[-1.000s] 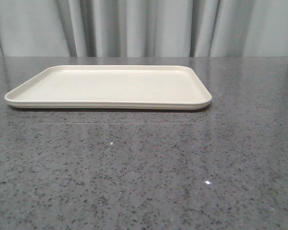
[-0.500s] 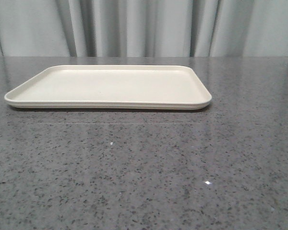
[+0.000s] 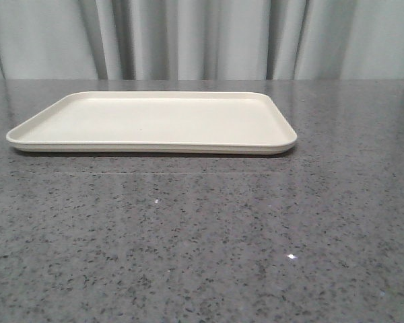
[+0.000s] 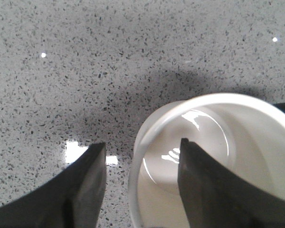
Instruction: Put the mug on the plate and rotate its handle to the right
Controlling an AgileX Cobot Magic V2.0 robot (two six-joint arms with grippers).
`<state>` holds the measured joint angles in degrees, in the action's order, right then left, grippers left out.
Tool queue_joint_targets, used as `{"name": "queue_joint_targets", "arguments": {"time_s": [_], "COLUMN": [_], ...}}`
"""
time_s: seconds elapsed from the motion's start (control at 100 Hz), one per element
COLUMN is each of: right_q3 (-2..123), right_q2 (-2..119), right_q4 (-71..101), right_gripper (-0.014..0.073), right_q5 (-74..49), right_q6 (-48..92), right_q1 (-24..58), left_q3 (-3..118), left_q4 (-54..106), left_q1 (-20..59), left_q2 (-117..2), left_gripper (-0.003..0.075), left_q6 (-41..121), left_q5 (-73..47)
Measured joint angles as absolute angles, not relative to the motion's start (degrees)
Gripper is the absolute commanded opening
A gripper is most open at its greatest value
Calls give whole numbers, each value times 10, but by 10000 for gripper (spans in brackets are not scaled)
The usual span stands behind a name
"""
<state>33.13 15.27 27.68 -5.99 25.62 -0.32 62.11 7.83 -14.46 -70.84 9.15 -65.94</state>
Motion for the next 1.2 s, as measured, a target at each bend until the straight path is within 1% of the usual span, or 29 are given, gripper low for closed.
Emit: {"name": "queue_joint_targets", "arguments": {"time_s": [0.6,0.64,0.69,0.79,0.89,1.2], "right_q3": [331,331,331,331,331,331], "right_q2": [153,153,153,153,153,153], "right_q4": [277,277,277,277,277,277], "right_gripper": [299,299,299,299,299,299], "right_q5": [-60,-60,-60,-60,-60,-60], "right_q6": [256,256,256,256,256,256], "right_q1": [-3,-3,-3,-3,-3,-3], "left_q3": [598,598,598,598,598,598], "left_q4": [79,79,79,79,79,90], "left_q1": [-145,-145,-145,-145,-145,-145], "left_q2": [-709,-709,-709,-709,-709,-709], "left_gripper": [330,312,269,135,-23,-20], "left_q6": [91,91,91,91,92,108], "left_q5": [-658,-657,-657,-656,-651,-641]}}
